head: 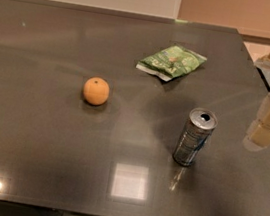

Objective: Move redbull can near orange

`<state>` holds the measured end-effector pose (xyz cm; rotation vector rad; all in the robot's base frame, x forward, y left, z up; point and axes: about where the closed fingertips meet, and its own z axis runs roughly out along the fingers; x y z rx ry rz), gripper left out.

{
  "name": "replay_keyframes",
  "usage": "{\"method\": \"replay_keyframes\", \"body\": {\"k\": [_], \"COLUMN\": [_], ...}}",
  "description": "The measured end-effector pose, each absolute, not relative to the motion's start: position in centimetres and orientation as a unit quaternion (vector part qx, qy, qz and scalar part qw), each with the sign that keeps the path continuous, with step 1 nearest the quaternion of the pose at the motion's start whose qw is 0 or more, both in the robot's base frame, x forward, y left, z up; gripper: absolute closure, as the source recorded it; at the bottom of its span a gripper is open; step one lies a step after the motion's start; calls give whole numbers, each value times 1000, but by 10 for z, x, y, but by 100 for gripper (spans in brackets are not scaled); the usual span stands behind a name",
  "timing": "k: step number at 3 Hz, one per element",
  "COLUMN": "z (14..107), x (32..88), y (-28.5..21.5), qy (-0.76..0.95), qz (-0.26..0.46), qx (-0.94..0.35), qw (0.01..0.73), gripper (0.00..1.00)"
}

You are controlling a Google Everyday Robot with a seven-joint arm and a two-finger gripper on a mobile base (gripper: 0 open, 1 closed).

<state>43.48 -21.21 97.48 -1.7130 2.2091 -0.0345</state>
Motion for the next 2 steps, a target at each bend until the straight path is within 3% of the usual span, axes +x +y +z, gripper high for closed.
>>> {"method": "replay_keyframes", "body": {"k": [2], "z": [952], "x": [412], "y": [-184], "qy": [755], "qz": [73], "qx": [-616], "qw": [213], "gripper": [0]}}
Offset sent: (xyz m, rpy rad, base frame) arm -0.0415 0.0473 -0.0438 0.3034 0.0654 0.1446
